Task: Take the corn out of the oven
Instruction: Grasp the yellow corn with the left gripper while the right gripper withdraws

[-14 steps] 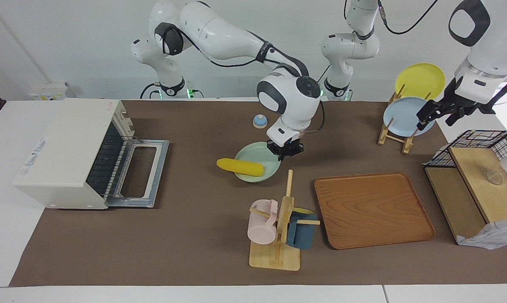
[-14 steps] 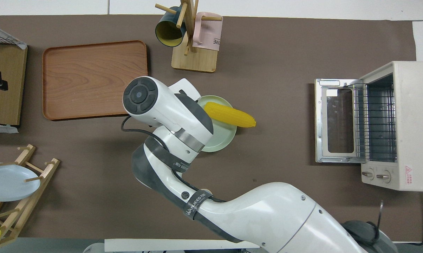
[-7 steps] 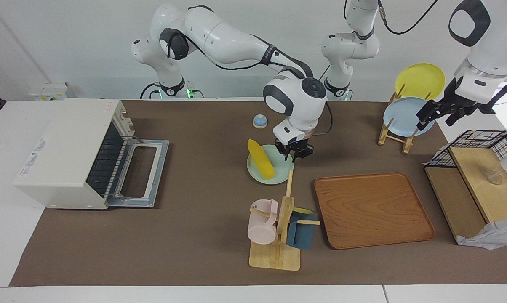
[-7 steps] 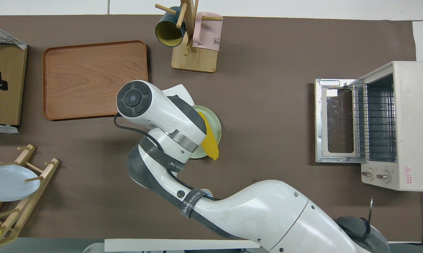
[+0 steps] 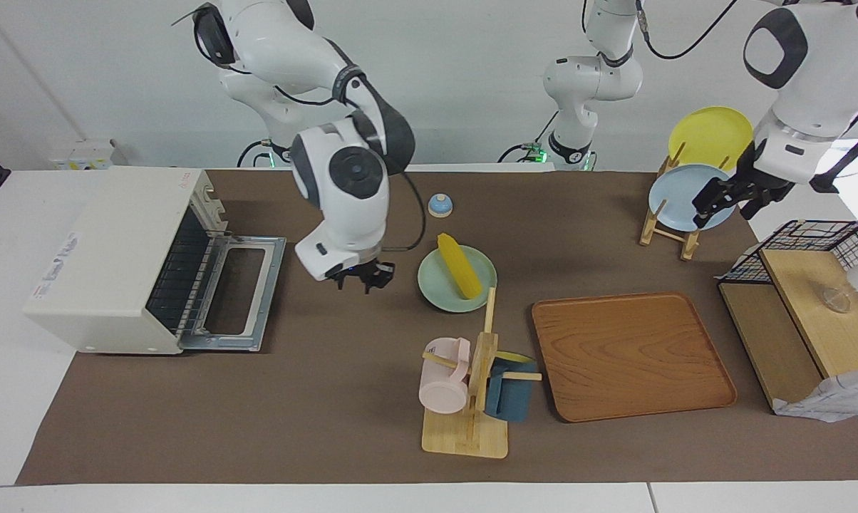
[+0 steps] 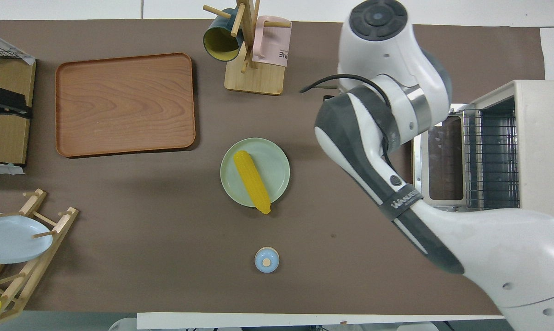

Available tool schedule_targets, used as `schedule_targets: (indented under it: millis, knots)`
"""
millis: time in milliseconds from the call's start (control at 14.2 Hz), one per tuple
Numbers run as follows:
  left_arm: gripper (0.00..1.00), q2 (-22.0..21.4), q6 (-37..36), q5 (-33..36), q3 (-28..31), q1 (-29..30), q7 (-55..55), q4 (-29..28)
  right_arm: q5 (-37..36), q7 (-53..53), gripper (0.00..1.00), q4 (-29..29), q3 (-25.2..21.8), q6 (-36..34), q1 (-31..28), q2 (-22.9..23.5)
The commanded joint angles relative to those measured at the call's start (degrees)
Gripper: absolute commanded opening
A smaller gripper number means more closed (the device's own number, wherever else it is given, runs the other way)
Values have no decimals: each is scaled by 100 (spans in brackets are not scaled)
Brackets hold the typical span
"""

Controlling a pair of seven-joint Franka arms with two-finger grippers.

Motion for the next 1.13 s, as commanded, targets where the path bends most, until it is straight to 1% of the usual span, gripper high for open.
schedule_targets:
  millis: [0, 71, 141, 212, 282, 424, 494, 635, 706, 776, 847, 918, 988, 1059]
  knots:
    - [100, -302, 951, 21, 10, -1206, -1655, -1132, -24, -757, 0, -1810, 73, 1169, -516, -693]
    - [100, -258, 1259, 12, 10, -1637, -2209, -1395, -77, -1021, 0, -2110, 64, 1364, -613, -790]
    - [100, -179, 1636, 12, 10, -2077, -2719, -1676, -190, -1232, 0, -2261, 64, 1392, -770, -834]
    - [100, 13, 2066, 12, 10, -2577, -3316, -1888, -331, -1443, 0, -2306, 64, 1419, -955, -843]
    - [100, 293, 2392, 12, 10, -2956, -3914, -1925, -393, -1550, 0, -2359, 64, 1410, -1017, -844]
    - [100, 769, 2780, 12, 10, -3511, -4646, -1925, -542, -1560, 0, -2508, 64, 1428, -1132, -835]
    - [100, 997, 2965, 12, 10, -3714, -4841, -1917, -586, -1560, 0, -2509, 64, 1419, -1132, -835]
    - [100, 1410, 3413, 12, 10, -3864, -5096, -1882, -596, -1560, 0, -2509, 64, 1428, -1150, -835]
    - [97, 1639, 3641, 12, 10, -3909, -5158, -1855, -596, -1560, 0, -2509, 64, 1436, -1150, -826]
    - [42, 1797, 3818, 12, 10, -3900, -5176, -1838, -596, -1533, 0, -2509, 64, 1523, -1115, -826]
    - [1, 1825, 3758, 12, 19, -3839, -5124, -1777, -596, -1516, 0, -2500, 73, 1603, -1080, -809]
    - [0, 1869, 3523, 21, 37, -3795, -5098, -1463, -604, -1507, 0, -2474, 73, 1629, -1071, -756]
    - [0, 1913, 2964, 47, 45, -3647, -4967, -1016, -596, -1498, 0, -2474, 73, 1691, -1080, -721]
    - [0, 1870, 2453, 38, 45, -3498, -4539, -681, -596, -1498, 0, -2491, 73, 1735, -1080, -712]
